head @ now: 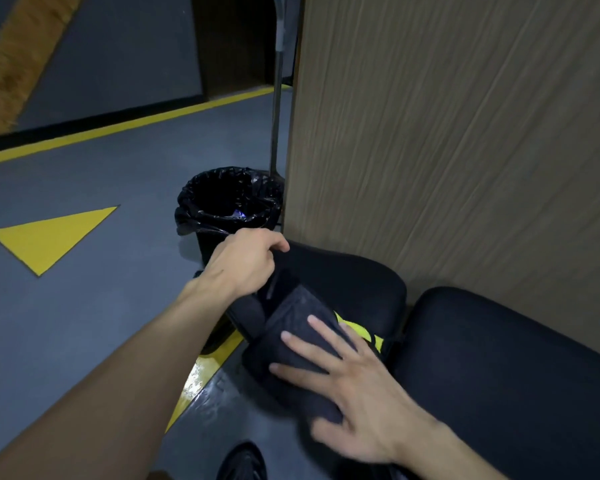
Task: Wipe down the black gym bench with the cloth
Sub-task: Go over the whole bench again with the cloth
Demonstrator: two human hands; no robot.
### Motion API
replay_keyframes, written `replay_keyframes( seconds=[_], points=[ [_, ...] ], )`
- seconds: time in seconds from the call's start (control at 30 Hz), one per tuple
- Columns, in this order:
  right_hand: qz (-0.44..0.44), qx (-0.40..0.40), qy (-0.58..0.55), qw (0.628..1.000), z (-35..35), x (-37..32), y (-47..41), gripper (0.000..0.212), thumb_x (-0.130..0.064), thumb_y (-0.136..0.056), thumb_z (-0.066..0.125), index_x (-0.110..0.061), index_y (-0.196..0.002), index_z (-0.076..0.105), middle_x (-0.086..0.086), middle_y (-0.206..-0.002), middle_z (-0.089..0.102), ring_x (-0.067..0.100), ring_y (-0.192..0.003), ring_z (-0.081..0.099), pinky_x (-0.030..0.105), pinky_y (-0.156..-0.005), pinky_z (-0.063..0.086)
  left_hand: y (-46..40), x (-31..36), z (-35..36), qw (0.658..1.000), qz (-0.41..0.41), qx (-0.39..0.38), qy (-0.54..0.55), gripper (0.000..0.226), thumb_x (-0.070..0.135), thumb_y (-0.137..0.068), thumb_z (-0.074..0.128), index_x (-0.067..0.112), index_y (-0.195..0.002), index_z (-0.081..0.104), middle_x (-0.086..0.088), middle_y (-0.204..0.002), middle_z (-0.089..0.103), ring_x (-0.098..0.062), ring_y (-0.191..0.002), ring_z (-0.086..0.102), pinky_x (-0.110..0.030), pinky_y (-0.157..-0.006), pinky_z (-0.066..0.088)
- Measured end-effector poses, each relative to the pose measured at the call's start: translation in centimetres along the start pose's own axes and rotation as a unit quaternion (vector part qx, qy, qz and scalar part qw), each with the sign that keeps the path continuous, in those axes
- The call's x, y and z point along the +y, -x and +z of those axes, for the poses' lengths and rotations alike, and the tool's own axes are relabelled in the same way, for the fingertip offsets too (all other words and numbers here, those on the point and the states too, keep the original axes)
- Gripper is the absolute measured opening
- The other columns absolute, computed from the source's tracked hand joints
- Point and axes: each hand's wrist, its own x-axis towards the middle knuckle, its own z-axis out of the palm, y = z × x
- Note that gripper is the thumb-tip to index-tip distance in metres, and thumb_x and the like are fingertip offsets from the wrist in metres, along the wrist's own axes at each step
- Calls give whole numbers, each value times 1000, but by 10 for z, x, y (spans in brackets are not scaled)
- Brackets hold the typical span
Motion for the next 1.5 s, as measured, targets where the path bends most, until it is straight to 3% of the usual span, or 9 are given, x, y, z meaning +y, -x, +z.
replay_keyframes(
  seconds=[0.33,0.73,0.83,0.93,1.0,1.13,1.23,1.33,1.5],
  points=[
    [371,89,-168,909,-19,161,-44,63,-53,-86,41,-52,-149,37,-13,-165,24,16,-154,16,38,-124,13,0,-1,7,1000,16,-21,-7,47,10,-92,43,42,-115,68,8,-130,68,-22,-107,67,-39,-94,54],
    [100,115,-216,964,-11,-2,70,62,-25,-75,48,-38,-134,63,-26,-150,47,5,-151,24,30,-122,20,-3,69,20,994,96,-46,10,45,8,-93,44,37,-114,71,7,-128,69,-24,-118,63,-38,-99,51],
    [223,242,-433,840,-30,-1,88,37,-16,-76,51,-17,-101,78,-8,-107,77,9,-110,68,36,-95,50,6,93,22,993,109,-44,29,43,9,-94,45,38,-112,72,7,-127,70,-23,-118,63,-38,-100,51],
    [407,357,-639,547,-58,4,109,12,-17,-76,60,-15,-78,71,1,-65,67,16,-60,65,32,-64,51,15,109,22,991,122,-39,44,42,10,-94,46,39,-110,72,7,-124,72,-23,-116,64,-38,-100,51],
    [444,393,-641,487,-79,4,129,13,-23,-80,59,-13,-79,68,3,-60,62,18,-54,61,29,-59,53,20,115,22,989,135,-38,49,42,10,-94,46,39,-109,72,8,-122,72,-21,-115,65,-38,-100,51],
    [314,390,-377,779,-89,-17,167,36,-10,-87,49,-31,-100,76,-9,-92,76,2,-88,70,18,-75,52,27,126,21,986,154,-46,50,42,11,-94,46,39,-110,71,6,-123,72,-21,-115,65,-38,-99,52],
    [232,105,-157,954,-40,-33,191,52,-41,-95,52,-42,-146,48,-18,-158,39,4,-152,22,36,-124,19,31,133,23,983,169,-52,45,41,9,-96,46,36,-112,72,4,-127,70,-23,-118,63,-38,-101,50],
    [207,-22,-69,976,-21,-40,200,77,-78,-92,42,-43,-158,22,-24,-167,1,6,-154,-14,42,-125,-6,31,137,24,981,183,-58,40,41,7,-97,46,34,-113,73,3,-129,69,-23,-121,62,-38,-103,49],
    [339,151,-58,927,-27,-34,193,59,-68,-94,46,-32,-140,53,-19,-145,46,5,-136,41,36,-111,40,30,142,24,980,185,-60,35,40,8,-98,46,33,-113,73,3,-130,69,-24,-122,61,-38,-104,48]
  ],
)
